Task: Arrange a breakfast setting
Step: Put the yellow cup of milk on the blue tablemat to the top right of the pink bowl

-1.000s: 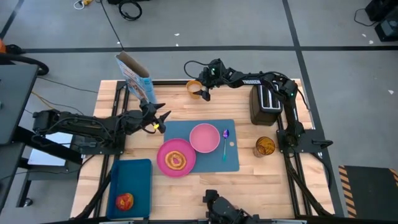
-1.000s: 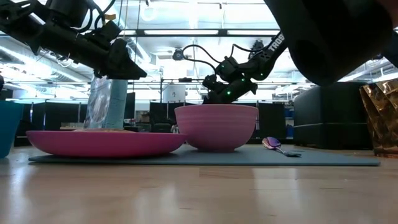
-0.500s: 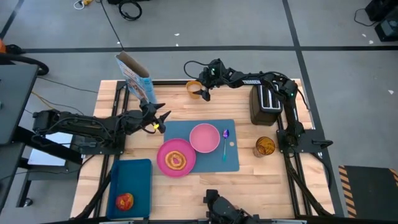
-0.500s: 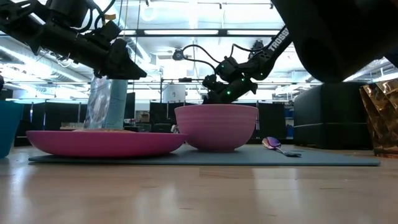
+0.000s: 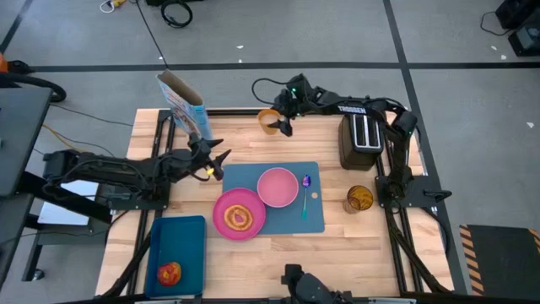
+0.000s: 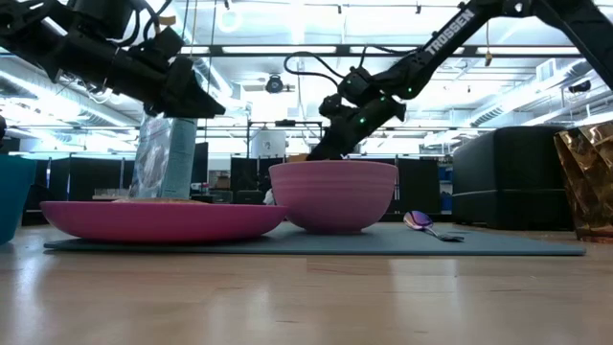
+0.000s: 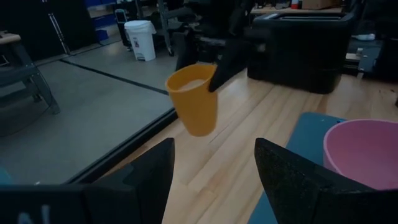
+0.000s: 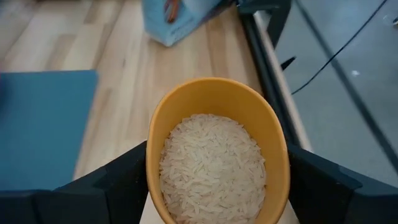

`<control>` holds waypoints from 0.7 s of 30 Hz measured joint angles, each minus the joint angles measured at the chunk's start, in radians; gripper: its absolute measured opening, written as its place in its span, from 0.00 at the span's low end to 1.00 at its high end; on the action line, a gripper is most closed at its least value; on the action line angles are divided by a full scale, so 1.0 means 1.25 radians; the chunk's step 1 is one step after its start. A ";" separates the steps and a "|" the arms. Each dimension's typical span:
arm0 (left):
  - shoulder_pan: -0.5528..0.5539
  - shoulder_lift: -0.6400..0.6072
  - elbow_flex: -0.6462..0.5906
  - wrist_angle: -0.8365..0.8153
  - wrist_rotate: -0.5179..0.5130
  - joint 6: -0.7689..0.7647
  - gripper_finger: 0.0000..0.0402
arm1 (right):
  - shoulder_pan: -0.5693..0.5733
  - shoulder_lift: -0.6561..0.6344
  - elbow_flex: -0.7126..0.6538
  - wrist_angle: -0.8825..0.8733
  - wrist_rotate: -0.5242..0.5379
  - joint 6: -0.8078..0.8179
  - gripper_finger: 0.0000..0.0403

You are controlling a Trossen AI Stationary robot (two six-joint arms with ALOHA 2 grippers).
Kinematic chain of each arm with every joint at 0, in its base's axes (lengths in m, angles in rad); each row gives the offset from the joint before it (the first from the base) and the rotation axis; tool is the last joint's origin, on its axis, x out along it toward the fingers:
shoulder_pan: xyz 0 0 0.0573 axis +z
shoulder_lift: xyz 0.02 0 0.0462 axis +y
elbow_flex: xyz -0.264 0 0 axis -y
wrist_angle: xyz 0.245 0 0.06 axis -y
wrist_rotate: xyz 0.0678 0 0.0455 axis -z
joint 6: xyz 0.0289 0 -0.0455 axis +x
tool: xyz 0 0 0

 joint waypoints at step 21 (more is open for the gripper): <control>-0.002 -0.053 0.000 -0.089 0.022 0.004 0.58 | 0.091 -0.401 -0.378 0.003 0.084 0.135 0.79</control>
